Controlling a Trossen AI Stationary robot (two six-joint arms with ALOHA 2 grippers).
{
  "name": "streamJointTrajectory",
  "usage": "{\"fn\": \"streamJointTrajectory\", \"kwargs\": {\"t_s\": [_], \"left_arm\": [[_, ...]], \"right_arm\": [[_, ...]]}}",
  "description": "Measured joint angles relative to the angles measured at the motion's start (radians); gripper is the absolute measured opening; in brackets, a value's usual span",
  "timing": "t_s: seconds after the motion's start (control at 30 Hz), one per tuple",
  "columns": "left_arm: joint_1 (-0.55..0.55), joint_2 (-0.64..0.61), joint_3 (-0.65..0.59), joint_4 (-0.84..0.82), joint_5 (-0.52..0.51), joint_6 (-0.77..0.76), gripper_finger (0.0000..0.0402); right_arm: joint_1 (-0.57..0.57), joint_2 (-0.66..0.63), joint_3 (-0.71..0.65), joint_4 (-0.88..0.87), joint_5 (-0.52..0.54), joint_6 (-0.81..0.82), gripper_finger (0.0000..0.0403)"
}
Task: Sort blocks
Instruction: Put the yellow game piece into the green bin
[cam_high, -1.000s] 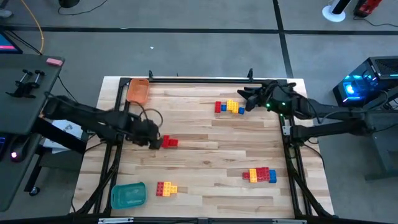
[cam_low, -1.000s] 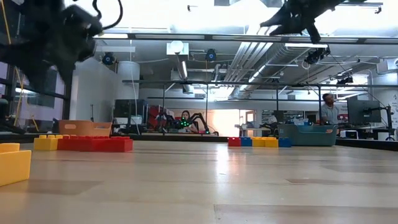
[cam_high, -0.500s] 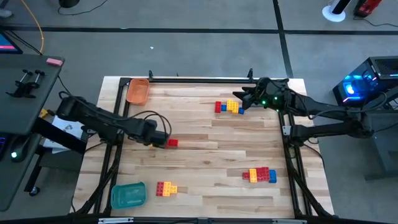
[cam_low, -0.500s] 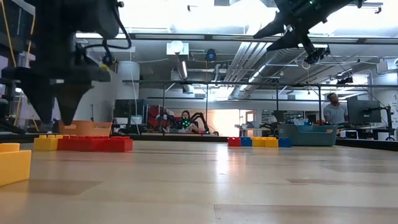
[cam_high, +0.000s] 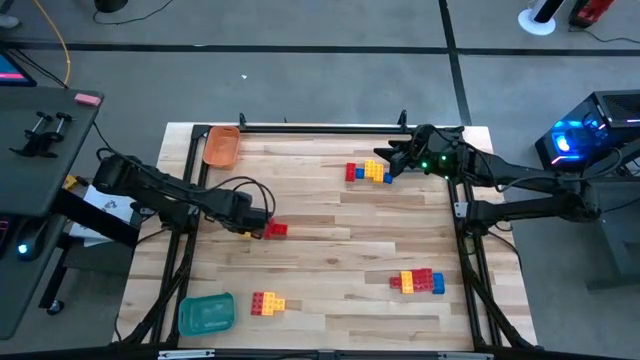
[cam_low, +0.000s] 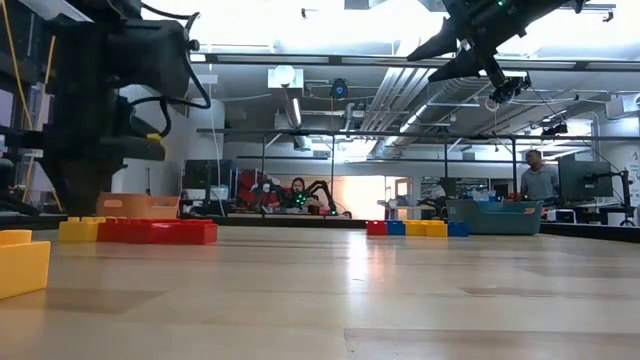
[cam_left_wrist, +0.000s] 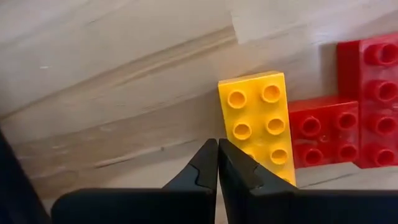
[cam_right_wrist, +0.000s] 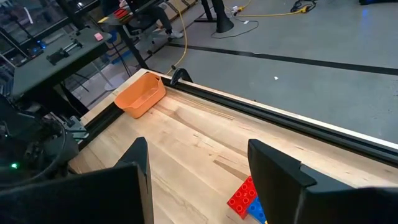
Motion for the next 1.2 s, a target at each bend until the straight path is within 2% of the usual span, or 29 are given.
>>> {"fn": "streamJointTrajectory", "kwargs": {"t_s": [0.13,0.3,0.43,0.67,0.8,1.07,1.2], "left_arm": [[0.0,-0.034,0.023,0.0,-0.021,-0.022,0.0],[0.0,-0.044,0.025,0.098,-0.033,0.017,0.0],[0.002,-0.052,0.042,0.086,-0.028,-0.028,0.0],[-0.008,-0.053,0.057,0.034,-0.016,0.001,0.0007],[0.003,-0.053,0.057,0.003,-0.017,0.008,0.0036],[0.005,-0.053,0.057,0.03,-0.044,0.001,0.0128],[0.007,-0.051,0.057,0.046,-0.072,0.004,0.0145]], "right_arm": [[0.0,0.0,0.0,0.0,0.0,0.0,0.0157],[0.0,0.0,0.0,0.0,0.01,0.0,0.0157],[0.0,0.0,0.0,0.0,0.022,0.0,0.0157],[0.0,0.0,-0.001,-0.002,0.034,-0.004,0.0157],[0.0,0.0,-0.001,-0.003,0.037,-0.005,0.0157],[0.0,0.0,-0.001,-0.038,0.037,0.0,0.0157],[0.0,0.0,-0.001,-0.045,0.037,0.0,0.0157]]}}
